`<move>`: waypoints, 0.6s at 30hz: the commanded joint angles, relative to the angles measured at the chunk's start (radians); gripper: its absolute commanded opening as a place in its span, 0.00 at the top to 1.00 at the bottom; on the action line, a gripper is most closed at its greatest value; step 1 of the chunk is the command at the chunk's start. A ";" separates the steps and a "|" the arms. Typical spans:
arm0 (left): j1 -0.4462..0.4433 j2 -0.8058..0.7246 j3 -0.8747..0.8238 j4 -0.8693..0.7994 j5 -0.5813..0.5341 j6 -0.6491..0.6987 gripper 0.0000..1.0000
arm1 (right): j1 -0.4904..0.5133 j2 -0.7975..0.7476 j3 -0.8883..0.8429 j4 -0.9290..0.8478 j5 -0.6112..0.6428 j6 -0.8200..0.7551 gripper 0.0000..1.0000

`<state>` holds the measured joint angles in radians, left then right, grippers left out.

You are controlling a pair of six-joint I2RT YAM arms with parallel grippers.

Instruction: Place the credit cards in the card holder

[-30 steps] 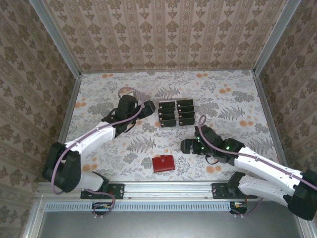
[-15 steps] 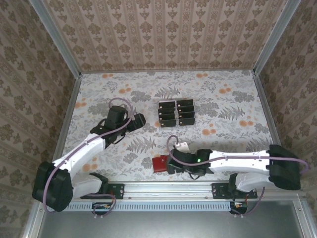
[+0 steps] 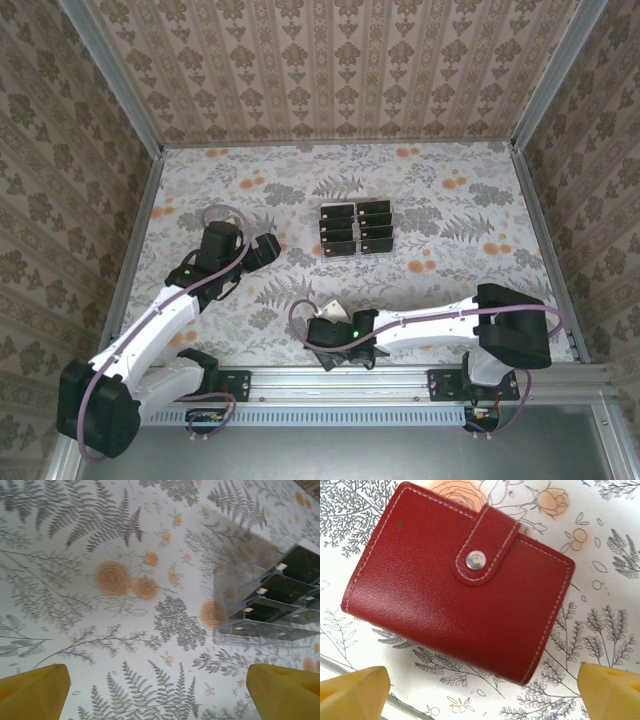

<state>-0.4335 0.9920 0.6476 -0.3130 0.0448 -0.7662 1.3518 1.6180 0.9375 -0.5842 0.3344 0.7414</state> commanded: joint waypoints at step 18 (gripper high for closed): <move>0.059 0.005 -0.035 -0.007 0.015 0.012 0.00 | -0.153 0.125 0.128 -0.013 0.097 -0.004 0.04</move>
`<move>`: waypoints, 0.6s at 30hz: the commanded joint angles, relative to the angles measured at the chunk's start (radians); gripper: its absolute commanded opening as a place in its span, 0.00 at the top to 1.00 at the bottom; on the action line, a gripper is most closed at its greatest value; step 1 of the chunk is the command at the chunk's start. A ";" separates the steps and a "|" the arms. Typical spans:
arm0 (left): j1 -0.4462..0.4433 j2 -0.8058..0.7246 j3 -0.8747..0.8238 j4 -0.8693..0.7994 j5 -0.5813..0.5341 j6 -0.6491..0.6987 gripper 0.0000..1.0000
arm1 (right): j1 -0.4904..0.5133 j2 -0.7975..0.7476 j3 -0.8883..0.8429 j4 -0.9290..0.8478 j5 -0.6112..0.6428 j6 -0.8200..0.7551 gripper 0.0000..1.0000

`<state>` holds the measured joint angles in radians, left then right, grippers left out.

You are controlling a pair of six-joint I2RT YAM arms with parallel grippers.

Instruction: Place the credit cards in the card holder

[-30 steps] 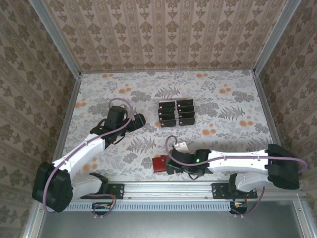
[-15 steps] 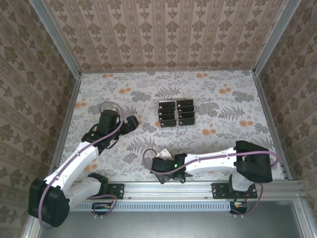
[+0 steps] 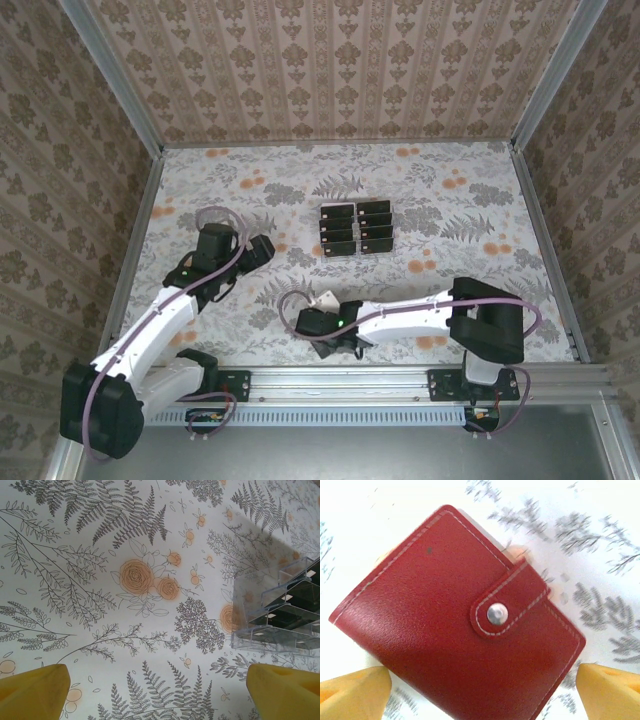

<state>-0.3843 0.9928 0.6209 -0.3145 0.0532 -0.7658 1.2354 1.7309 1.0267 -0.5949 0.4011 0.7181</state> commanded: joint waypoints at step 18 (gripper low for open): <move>0.027 0.021 0.001 -0.055 -0.015 -0.001 0.00 | -0.191 -0.159 0.013 -0.047 -0.177 -0.285 0.35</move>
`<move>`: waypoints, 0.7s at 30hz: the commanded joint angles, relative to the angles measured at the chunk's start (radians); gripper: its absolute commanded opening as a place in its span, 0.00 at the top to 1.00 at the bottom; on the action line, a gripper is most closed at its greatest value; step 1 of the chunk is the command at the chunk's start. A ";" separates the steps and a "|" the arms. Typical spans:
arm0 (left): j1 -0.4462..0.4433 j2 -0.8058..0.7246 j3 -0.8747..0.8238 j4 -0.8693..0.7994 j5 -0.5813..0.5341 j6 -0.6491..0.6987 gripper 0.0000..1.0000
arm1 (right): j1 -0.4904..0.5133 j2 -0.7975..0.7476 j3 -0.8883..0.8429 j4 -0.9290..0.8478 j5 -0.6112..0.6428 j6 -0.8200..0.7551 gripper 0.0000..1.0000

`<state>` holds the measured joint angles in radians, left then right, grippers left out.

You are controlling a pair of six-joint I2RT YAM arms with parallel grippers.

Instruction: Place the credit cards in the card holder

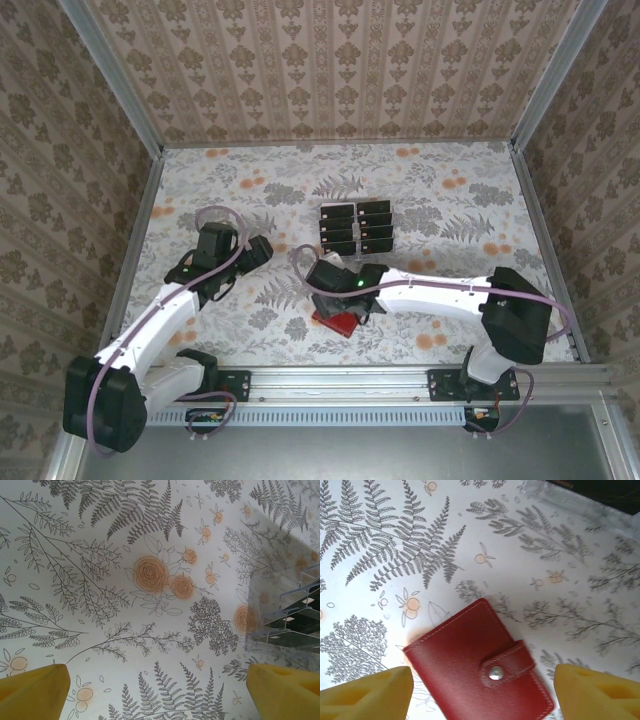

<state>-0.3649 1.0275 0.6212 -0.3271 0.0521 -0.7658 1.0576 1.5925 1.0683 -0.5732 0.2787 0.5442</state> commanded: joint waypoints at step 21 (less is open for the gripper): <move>0.001 0.053 -0.013 -0.009 -0.009 -0.038 0.00 | -0.024 0.125 0.026 -0.076 -0.137 -0.267 0.45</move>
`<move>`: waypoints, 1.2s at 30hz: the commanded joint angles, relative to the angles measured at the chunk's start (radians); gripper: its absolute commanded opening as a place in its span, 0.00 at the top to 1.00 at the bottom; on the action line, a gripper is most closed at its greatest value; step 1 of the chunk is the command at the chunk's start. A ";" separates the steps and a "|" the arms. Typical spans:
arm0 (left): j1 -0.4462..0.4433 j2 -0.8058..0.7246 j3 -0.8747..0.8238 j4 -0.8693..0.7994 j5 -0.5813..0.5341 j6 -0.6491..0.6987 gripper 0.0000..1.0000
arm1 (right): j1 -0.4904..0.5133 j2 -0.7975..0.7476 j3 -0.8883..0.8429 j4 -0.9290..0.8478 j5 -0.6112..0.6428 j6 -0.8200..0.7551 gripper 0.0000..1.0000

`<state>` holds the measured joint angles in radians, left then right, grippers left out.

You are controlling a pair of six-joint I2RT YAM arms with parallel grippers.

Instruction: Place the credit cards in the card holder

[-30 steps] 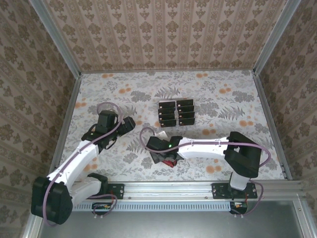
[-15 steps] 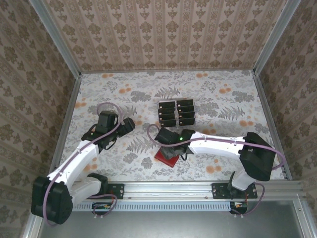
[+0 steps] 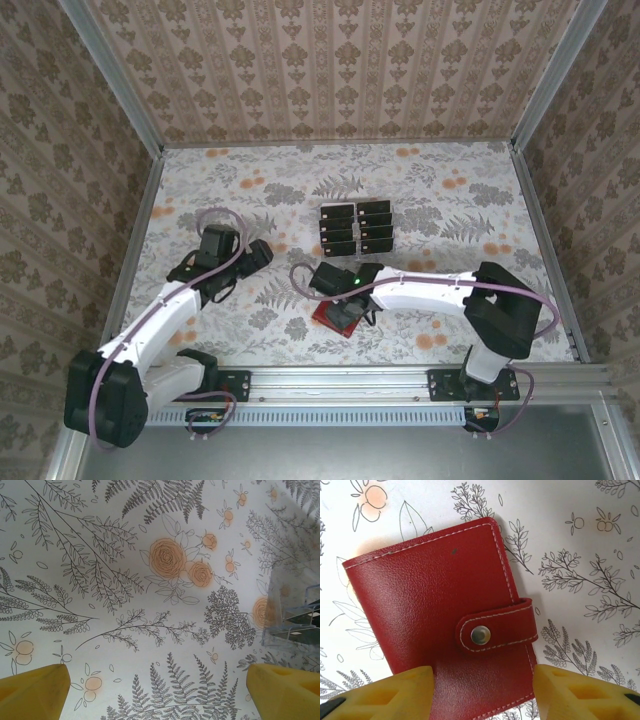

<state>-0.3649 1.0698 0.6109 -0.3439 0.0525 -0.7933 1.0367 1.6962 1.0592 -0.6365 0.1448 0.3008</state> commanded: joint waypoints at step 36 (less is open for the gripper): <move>-0.003 0.059 0.011 0.058 0.036 -0.018 0.00 | -0.049 0.095 0.049 -0.001 0.004 -0.022 0.79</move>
<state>-0.3649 1.1271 0.6109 -0.2909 0.0715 -0.7933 0.9981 1.7741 1.0981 -0.6254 0.1600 0.2848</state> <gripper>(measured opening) 0.997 0.225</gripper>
